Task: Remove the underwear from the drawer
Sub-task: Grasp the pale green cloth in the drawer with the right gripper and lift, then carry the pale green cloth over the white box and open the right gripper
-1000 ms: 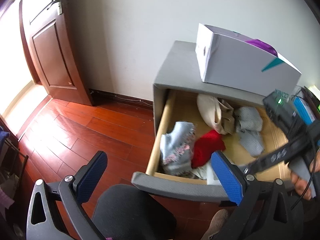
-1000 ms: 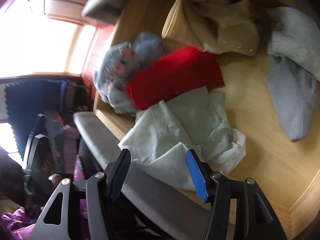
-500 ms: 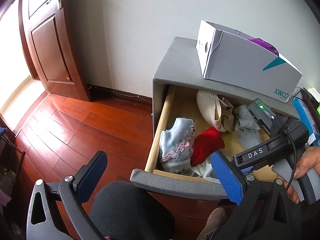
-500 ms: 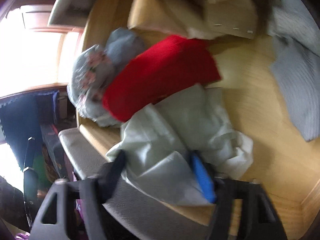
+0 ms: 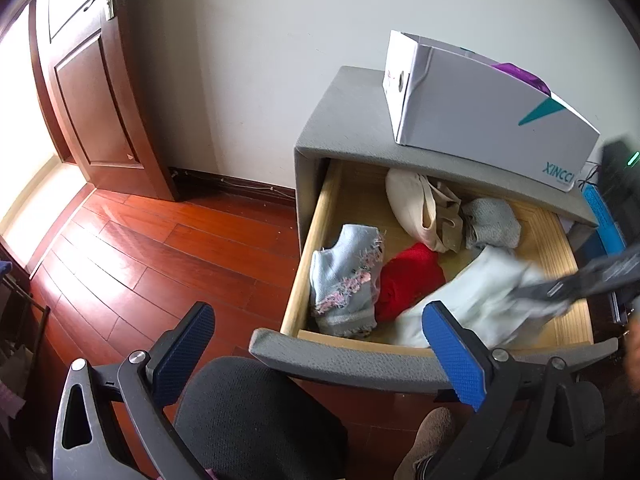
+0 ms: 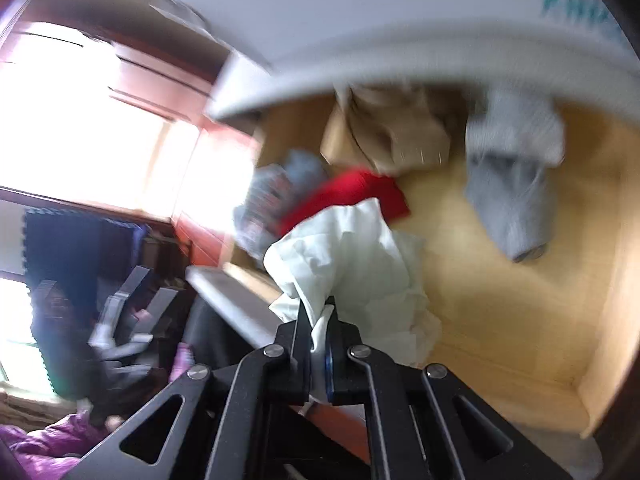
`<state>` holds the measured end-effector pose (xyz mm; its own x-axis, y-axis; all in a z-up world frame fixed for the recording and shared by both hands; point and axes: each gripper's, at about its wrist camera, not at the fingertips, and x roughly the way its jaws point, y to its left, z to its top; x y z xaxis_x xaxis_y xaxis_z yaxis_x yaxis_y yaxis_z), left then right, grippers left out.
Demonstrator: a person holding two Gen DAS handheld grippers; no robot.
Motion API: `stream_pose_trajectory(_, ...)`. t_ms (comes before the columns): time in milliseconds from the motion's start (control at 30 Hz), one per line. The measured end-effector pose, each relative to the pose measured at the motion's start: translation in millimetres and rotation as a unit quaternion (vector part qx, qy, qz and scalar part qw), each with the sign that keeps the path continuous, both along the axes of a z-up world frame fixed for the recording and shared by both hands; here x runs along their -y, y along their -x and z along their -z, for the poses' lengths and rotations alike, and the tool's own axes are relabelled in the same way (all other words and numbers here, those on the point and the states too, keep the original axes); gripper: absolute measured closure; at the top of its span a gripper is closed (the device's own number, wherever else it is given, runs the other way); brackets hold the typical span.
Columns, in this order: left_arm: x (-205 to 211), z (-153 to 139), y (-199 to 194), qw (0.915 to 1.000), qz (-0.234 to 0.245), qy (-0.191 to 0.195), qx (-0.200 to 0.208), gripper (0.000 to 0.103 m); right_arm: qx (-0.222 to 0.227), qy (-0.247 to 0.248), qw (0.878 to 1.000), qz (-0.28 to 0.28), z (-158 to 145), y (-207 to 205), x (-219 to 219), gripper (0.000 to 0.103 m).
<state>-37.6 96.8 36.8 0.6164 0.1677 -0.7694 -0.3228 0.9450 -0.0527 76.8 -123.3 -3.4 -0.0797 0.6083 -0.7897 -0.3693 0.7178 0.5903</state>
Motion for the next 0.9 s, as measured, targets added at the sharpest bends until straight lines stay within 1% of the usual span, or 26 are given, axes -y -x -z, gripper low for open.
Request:
stream_pose_trajectory(67, 2.0, 0.8, -0.3, 1.0000, 0.004, 0.002, -0.002, 0.000, 0.023, -0.030, 0.999, 0.018, -34.6, 0.3, 11.1, 0.099)
stream_pose_trajectory(100, 3.2, 1.1, -0.4, 1.0000, 0.006, 0.001, -0.003, 0.000, 0.032, -0.040, 0.998, 0.024, -46.2, 1.3, 13.5, 0.099)
stream_pose_trajectory(167, 6.1, 1.0, -0.1, 0.9999, 0.010, -0.003, -0.002, 0.000, 0.056, -0.060, 0.996, 0.035, -80.4, -2.1, 24.0, 0.099)
stream_pose_trajectory(267, 8.3, 0.6, 0.3, 0.9999, 0.016, -0.003, -0.001, 0.000, 0.089, -0.093, 0.990, 0.047, -124.2, -11.4, 25.8, 0.099)
stream_pose_trajectory(333, 10.1, 0.6, 0.6, 0.9998, 0.019, -0.001, -0.001, 0.000, 0.112, -0.112, 0.986, 0.049, -157.0, -19.3, 35.6, 0.099)
stream_pose_trajectory(400, 11.9, 0.4, 0.8, 0.9998, 0.022, 0.000, -0.001, 0.000, 0.141, -0.119, 0.981, 0.058, -191.0, -34.3, 34.9, 0.099)
stream_pose_trajectory(467, 13.8, -0.1, 1.8, 0.9997, 0.026, -0.001, 0.000, 0.000, 0.163, -0.120, 0.978, 0.058, -215.0, -48.0, 31.3, 0.099)
stream_pose_trajectory(533, 15.8, -1.4, 2.4, 0.9995, 0.030, -0.001, 0.002, 0.000, 0.189, -0.105, 0.974, 0.065, -234.5, -70.8, 26.5, 0.099)
stream_pose_trajectory(600, 17.4, -2.1, 2.7, 0.9994, 0.033, -0.001, 0.003, 0.000, 0.195, -0.094, 0.973, 0.076, -242.0, -99.1, 16.2, 0.099)
stream_pose_trajectory(667, 18.3, -2.2, 2.6, 0.9993, 0.037, 0.000, 0.003, 0.000, 0.203, -0.068, 0.973, 0.082, -238.0, -118.5, 7.1, 0.099)
stream_pose_trajectory(767, 18.9, -1.2, 1.2, 0.9992, 0.041, 0.001, 0.001, 0.000, 0.189, -0.040, 0.977, 0.088, -217.0, -151.9, -12.0, 0.099)
stream_pose_trajectory(800, 18.7, -0.8, 0.9, 0.9992, 0.041, 0.002, 0.000, 0.000, 0.191, -0.024, 0.977, 0.090, -211.7, -160.2, -16.8, 0.099)
stream_pose_trajectory(900, 16.8, 1.5, -0.9, 0.9991, 0.041, 0.008, -0.004, 0.000, 0.194, 0.018, 0.976, 0.095, -182.8, -181.2, -32.5, 0.099)
